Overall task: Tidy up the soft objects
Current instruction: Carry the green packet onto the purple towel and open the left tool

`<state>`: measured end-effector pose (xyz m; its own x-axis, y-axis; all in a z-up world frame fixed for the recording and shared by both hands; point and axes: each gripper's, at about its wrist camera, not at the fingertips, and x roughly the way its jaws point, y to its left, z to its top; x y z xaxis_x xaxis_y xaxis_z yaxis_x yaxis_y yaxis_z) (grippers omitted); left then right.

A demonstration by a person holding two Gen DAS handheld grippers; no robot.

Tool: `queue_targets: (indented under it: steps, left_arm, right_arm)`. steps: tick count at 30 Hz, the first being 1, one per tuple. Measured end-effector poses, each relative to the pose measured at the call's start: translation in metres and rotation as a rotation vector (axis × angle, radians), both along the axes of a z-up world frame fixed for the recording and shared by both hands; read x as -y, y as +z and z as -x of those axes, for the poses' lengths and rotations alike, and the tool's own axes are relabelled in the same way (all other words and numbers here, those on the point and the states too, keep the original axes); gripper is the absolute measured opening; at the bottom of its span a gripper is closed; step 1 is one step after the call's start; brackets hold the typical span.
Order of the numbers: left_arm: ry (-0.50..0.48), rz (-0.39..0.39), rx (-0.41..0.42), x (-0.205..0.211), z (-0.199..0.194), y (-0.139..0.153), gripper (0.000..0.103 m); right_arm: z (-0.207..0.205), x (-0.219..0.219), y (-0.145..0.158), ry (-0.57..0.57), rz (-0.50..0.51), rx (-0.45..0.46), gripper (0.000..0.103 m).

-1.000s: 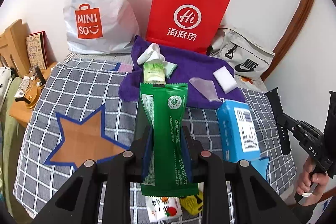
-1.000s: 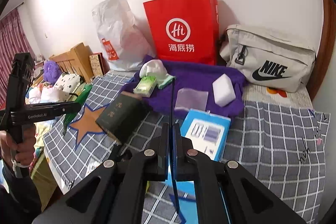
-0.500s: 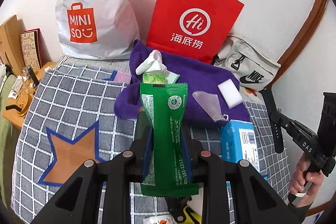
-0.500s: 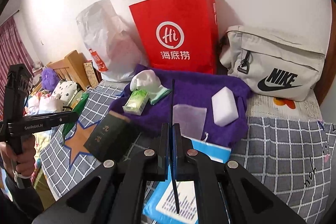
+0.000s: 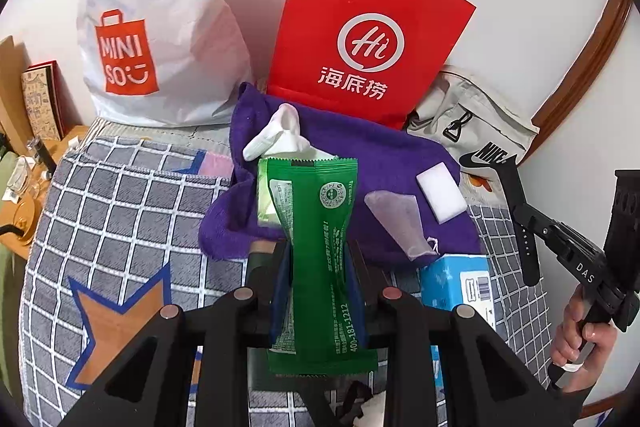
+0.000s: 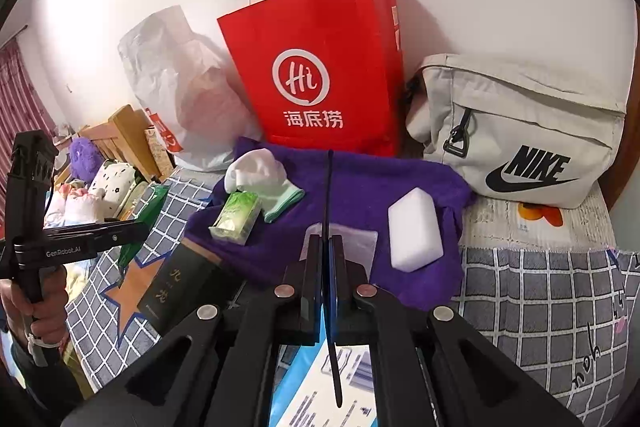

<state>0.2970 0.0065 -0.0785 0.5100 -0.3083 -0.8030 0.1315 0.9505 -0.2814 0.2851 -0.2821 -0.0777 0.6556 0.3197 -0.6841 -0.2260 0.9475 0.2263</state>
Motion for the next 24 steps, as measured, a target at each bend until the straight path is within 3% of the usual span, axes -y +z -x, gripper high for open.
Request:
queue_targets:
  steps: [24]
  left_arm:
    - [-0.018, -0.006, -0.02, 0.013, -0.055, -0.011, 0.026]
  right_arm:
    - [-0.046, -0.002, -0.014, 0.017, 0.009, -0.019, 0.003]
